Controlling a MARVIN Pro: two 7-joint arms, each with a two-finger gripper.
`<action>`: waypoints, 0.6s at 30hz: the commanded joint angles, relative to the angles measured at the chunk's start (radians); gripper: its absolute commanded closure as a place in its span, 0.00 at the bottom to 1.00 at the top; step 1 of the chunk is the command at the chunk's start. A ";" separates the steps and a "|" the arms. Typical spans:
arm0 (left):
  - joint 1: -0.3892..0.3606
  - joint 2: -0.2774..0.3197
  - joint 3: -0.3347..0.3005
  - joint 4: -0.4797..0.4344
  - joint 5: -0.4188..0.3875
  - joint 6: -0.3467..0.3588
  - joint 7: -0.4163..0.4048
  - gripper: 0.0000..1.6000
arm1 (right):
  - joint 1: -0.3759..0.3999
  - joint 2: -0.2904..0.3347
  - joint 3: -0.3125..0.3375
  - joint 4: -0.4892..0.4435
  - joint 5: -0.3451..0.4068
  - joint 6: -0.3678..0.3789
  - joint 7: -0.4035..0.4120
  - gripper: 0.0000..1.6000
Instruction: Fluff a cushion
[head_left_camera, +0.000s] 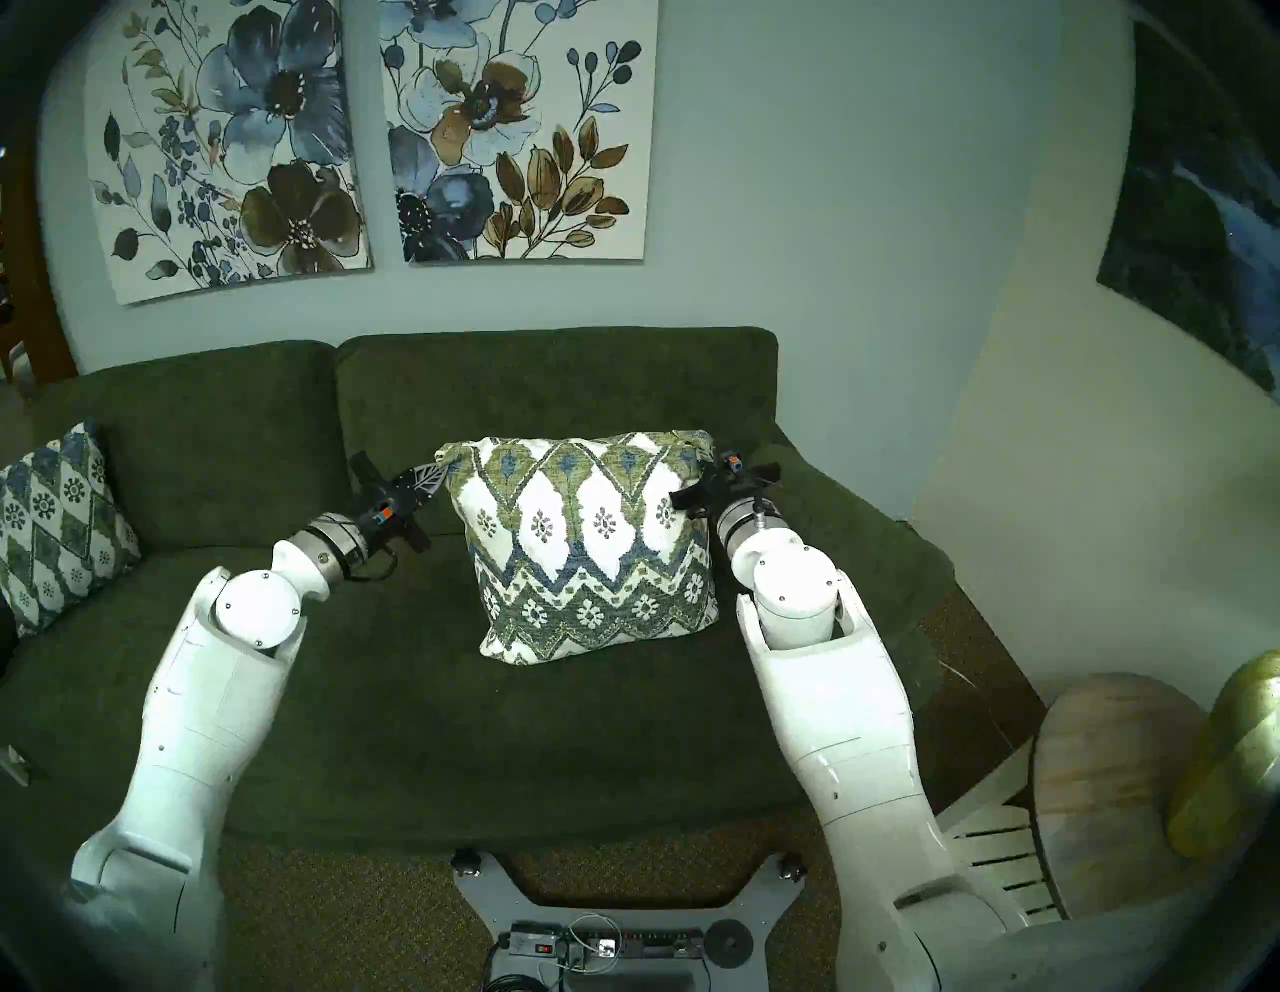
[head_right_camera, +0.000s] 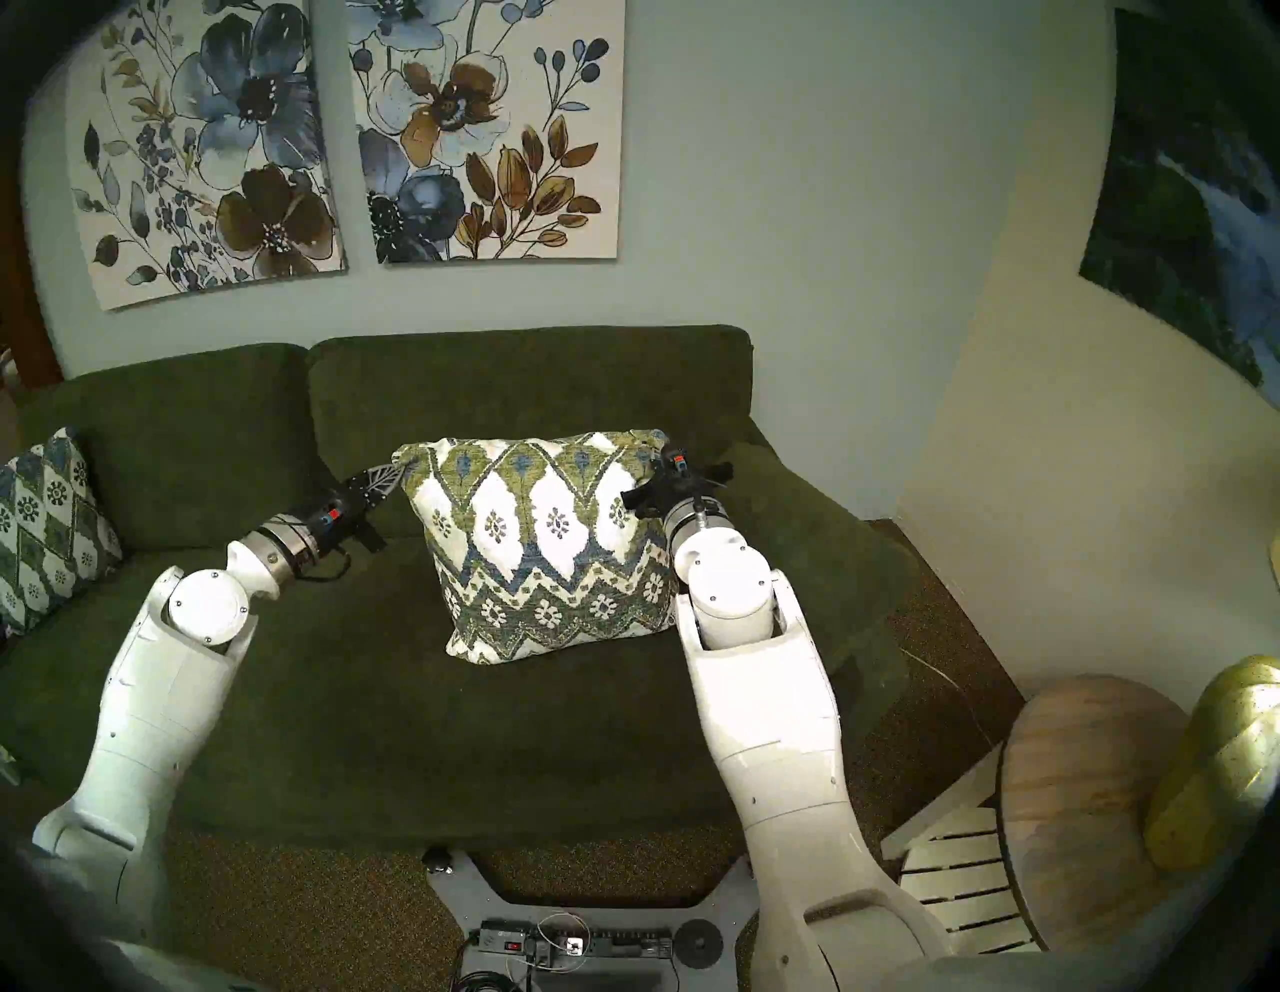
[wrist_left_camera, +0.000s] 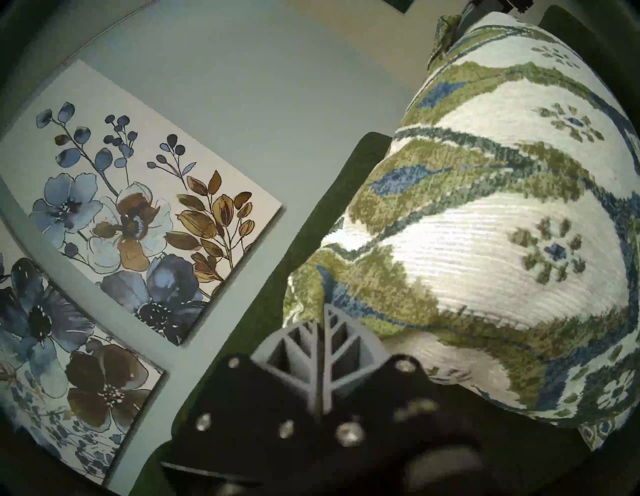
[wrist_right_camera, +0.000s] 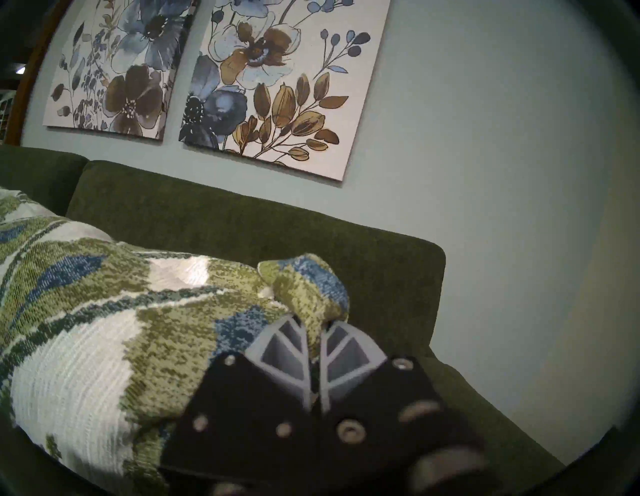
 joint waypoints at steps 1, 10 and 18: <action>-0.110 0.010 -0.012 -0.026 0.004 0.026 0.008 1.00 | 0.109 -0.022 0.012 -0.031 -0.005 0.000 -0.017 1.00; -0.191 0.002 0.004 -0.001 0.041 0.075 -0.002 1.00 | 0.187 -0.041 0.020 0.022 -0.013 0.022 -0.018 1.00; -0.197 -0.031 0.056 0.108 0.090 0.107 -0.001 1.00 | 0.207 -0.035 0.031 0.173 -0.022 0.030 -0.019 1.00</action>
